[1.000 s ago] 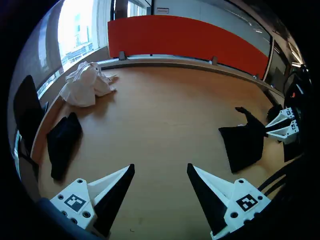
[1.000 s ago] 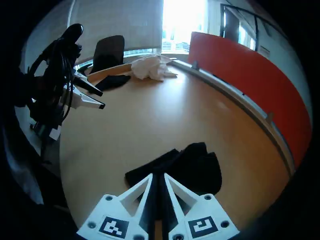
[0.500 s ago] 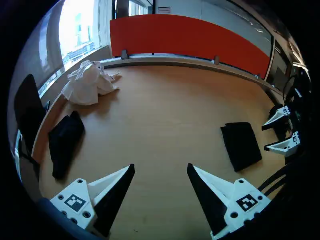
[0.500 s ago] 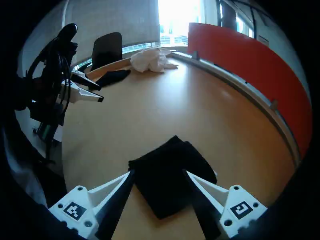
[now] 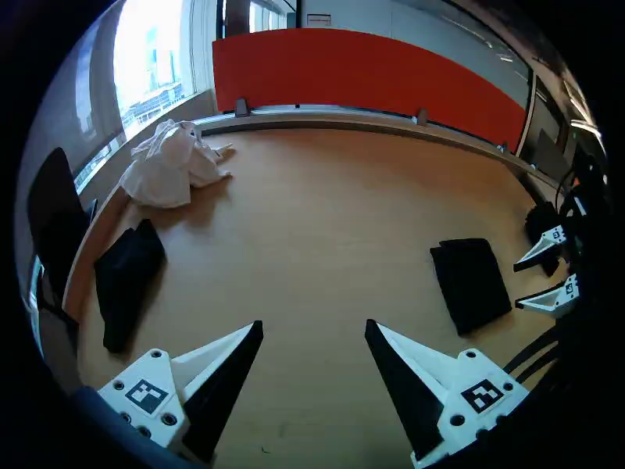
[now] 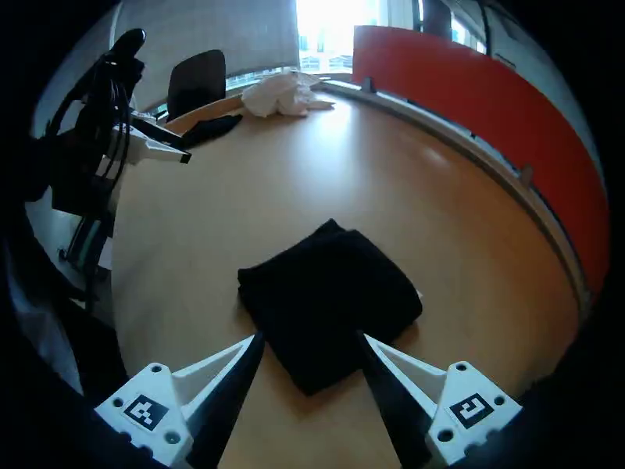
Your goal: Fold towel
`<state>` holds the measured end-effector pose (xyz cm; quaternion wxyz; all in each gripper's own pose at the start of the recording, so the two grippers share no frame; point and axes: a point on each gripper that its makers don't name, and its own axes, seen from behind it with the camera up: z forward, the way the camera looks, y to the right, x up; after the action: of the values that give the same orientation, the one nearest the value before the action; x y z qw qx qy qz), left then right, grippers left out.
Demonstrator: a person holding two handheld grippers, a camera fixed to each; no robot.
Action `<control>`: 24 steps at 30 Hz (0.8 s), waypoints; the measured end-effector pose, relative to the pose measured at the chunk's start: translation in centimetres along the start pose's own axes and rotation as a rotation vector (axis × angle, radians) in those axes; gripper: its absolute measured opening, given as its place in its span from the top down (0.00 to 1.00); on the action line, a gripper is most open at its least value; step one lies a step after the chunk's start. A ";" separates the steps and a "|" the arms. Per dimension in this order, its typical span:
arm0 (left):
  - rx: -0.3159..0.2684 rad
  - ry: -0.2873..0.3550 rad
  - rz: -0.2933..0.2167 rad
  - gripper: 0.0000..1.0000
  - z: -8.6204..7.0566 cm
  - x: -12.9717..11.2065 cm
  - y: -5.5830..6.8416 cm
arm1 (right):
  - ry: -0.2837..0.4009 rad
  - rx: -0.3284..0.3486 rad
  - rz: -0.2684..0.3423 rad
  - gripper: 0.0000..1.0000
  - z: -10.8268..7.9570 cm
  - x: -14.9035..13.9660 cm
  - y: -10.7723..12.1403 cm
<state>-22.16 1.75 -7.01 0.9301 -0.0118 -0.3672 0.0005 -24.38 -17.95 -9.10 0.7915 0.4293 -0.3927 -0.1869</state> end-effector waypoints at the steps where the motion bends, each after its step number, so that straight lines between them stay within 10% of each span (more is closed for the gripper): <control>1: 0.000 0.000 0.001 0.02 0.0 0.0 0.0 | -0.005 -0.001 0.003 0.11 0.0 -0.4 0.0; 24: 0.000 -0.007 0.007 0.02 0.1 -0.3 0.3 | -0.097 -0.019 0.065 0.20 0.8 -6.4 0.2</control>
<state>-22.43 2.05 -7.13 0.9289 -0.0132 -0.3702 0.0037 -29.02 -14.18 -11.62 0.7813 0.3990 -0.4427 -0.1855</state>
